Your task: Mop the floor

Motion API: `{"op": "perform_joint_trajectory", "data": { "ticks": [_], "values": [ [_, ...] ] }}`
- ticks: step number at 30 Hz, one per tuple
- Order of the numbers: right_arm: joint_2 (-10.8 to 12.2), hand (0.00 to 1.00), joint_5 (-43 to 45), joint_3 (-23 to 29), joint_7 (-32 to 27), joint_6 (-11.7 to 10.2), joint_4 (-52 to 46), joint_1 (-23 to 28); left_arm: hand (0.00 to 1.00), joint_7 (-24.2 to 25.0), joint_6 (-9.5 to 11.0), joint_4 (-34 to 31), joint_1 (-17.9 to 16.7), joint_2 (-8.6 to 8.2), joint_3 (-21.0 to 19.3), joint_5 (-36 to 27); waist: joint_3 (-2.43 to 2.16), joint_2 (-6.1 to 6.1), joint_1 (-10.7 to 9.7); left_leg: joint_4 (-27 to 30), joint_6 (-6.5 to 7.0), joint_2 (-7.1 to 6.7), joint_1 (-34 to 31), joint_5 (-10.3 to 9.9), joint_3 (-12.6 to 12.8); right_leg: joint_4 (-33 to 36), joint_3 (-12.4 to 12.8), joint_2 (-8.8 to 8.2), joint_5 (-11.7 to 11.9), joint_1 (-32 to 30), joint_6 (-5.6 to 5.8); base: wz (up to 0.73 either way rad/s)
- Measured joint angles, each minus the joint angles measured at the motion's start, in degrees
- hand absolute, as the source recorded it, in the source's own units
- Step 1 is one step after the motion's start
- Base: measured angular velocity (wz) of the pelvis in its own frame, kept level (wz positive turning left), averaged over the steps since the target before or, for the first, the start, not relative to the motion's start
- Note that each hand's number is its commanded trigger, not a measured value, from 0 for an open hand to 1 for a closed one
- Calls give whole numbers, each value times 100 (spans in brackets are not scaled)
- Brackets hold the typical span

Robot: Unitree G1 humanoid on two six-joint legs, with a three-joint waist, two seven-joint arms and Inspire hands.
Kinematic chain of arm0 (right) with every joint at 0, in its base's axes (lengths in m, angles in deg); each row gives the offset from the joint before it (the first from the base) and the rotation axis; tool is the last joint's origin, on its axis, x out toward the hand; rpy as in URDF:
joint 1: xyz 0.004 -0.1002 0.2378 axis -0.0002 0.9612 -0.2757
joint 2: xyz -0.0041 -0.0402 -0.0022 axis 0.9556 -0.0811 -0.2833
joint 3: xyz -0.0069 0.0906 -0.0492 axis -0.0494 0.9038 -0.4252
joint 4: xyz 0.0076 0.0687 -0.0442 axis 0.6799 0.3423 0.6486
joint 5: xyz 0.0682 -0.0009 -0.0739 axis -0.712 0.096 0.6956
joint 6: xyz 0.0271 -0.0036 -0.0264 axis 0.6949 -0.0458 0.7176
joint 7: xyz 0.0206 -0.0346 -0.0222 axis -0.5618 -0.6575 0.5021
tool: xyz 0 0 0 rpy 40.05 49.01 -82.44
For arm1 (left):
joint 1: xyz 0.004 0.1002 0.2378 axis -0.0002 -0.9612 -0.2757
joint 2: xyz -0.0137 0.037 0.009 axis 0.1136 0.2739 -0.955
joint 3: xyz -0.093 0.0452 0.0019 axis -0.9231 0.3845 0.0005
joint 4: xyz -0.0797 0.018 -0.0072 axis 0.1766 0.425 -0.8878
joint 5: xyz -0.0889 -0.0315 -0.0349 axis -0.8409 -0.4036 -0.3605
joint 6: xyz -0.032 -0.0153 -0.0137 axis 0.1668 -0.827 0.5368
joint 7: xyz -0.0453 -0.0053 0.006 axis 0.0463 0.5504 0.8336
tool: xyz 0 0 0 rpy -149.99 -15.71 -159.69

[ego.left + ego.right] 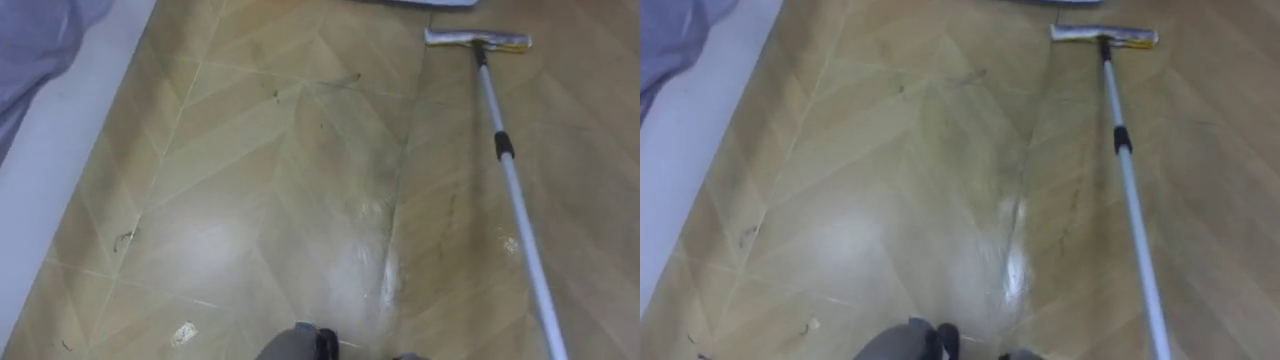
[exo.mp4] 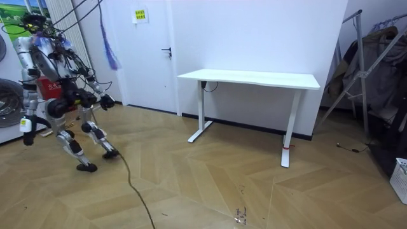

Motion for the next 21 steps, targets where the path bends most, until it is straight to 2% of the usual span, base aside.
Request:
{"op": "perform_joint_trajectory", "data": {
  "ticks": [2,3,4,5,6,7,8,10,13,14,16,18,19,20,21],
  "values": [
    [154,100,-4,-8,-11,1,-7,380,0,0,22,10,-11,-17,8,-29,-14,75,-85,-244,-36,1,296,-34,-1,-804,9,-47,156,-290,-33,-10],
    [286,100,-3,1,-17,4,-44,588,0,-1,22,11,-47,3,0,-29,-18,97,-159,-370,-80,11,473,-87,-6,-1548,11,-83,465,-369,-75,-5],
    [394,100,-4,8,-10,4,-94,775,0,5,18,42,-67,-9,-14,-31,-14,134,-177,-417,-145,47,624,-193,-15,-2051,-30,-101,970,-373,-100,-10],
    [462,100,0,11,21,4,-129,925,0,35,15,36,-175,-42,-10,-75,-59,183,-179,-438,-240,119,771,-294,-47,-2223,-125,-49,1225,-230,-149,-19],
    [484,100,19,11,55,5,-131,957,0,59,13,35,-242,-51,-10,-135,-59,181,-178,-471,-294,142,864,-331,-61,-2301,-149,2,1356,-137,-175,-33],
    [520,100,138,24,110,16,-131,960,0,115,3,53,-341,-59,-14,-239,-68,214,-190,-581,-368,185,1061,-384,-76,-2329,-223,63,1409,21,-267,-29],
    [557,100,223,73,138,34,-140,951,0,131,-21,122,-384,-65,-15,-358,-76,236,-242,-742,-410,243,1271,-413,-93,-2359,-246,116,1343,175,-337,-18],
    [586,100,309,69,144,100,-177,899,0,142,-67,184,-392,-65,-16,-486,-61,255,-331,-905,-490,338,1547,-454,-163,-2358,-309,168,1194,399,-425,6],
    [583,100,331,-12,151,181,-228,765,0,155,-108,184,-365,-70,-26,-486,-46,169,-334,-993,-640,432,1905,-530,-203,-2260,-385,267,920,683,-524,8],
    [591,100,410,2,158,191,-235,670,0,139,-86,195,-329,-70,-108,-485,-29,104,-357,-812,-735,454,1913,-467,-206,-2234,-388,278,860,769,-602,19],
    [588,100,457,7,158,208,-229,526,0,105,-71,256,-267,-40,-184,-483,33,9,-372,-524,-837,501,1916,-311,-179,-2263,-387,303,814,989,-616,17],
    [588,100,606,3,152,207,-224,405,0,81,-36,262,-312,-42,-198,-537,38,-59,-398,-508,-856,509,1985,-181,-196,-2413,-403,315,804,1262,-644,13],
    [587,100,631,-2,161,209,-227,320,0,60,-7,269,-309,-26,-213,-586,57,-117,-432,-889,-842,484,2025,-128,-197,-2565,-404,312,826,1438,-644,9],
    [584,100,670,-4,167,190,-233,255,0,36,43,294,-312,-37,-216,-581,70,-145,-427,-1418,-803,432,2065,90,-197,-2760,-461,311,881,1633,-655,4],
    [596,100,690,-6,166,177,-236,249,0,29,59,312,-319,-40,-218,-582,73,-165,-419,-1568,-671,419,2134,186,-192,-2860,-499,299,906,1745,-662,0]
  ]
}}
